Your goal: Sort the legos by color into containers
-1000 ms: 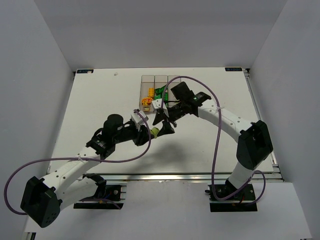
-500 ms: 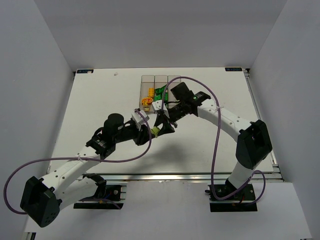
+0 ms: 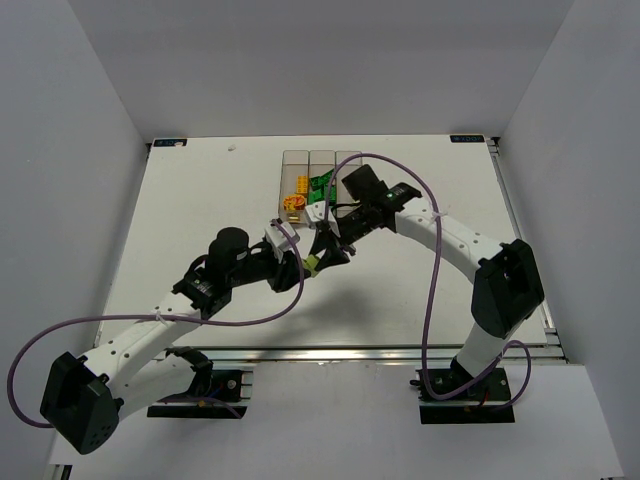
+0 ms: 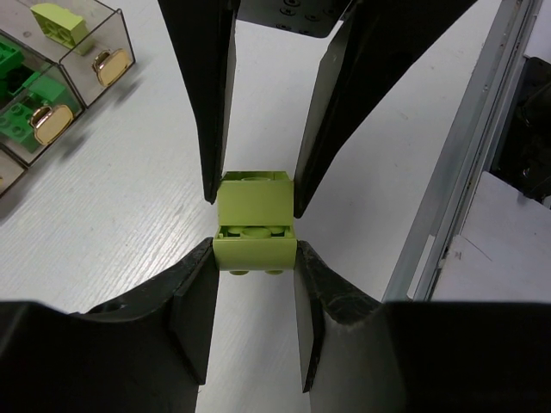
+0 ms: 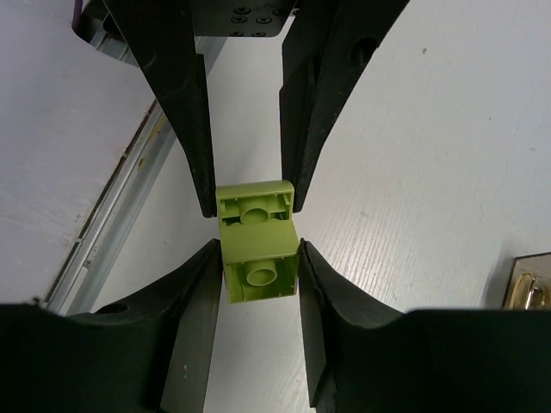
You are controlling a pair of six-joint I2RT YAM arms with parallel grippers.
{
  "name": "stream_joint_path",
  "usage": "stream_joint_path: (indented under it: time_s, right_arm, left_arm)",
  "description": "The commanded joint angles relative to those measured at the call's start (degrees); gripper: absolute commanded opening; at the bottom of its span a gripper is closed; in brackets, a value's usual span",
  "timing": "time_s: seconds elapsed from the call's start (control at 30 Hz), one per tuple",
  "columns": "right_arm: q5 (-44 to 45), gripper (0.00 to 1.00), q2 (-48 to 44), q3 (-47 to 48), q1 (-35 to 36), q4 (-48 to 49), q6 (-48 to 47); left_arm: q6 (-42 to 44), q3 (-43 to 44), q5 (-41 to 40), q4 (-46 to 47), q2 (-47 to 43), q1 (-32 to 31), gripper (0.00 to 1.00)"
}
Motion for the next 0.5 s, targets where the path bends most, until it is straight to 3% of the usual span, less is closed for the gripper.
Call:
stream_joint_path:
  time_s: [0.0, 0.33, 0.37, 0.47]
  right_arm:
    - [-0.26, 0.15, -1.56, 0.95, -2.43, -1.74, -0.83]
    - [1.40, 0.08, -1.47, 0.60, -10.26, 5.63, 7.86]
    - [4.37, 0.01, -1.64, 0.16, -10.96, 7.91, 10.22]
    - [14.45, 0.00, -2.00, -2.65, -11.93, 20.20, 22.08]
  left_arm:
    - [0.29, -0.39, -1.78, 0.28, -1.78, 0.07, 0.00]
    - [-1.29, -2.68, -3.27, 1.33, -2.22, 0.07, 0.00]
    - [-1.73, -3.12, -3.71, 1.94, -2.31, 0.07, 0.00]
    - [-4.80, -3.82, -6.26, 2.74, -2.57, 0.16, 0.00]
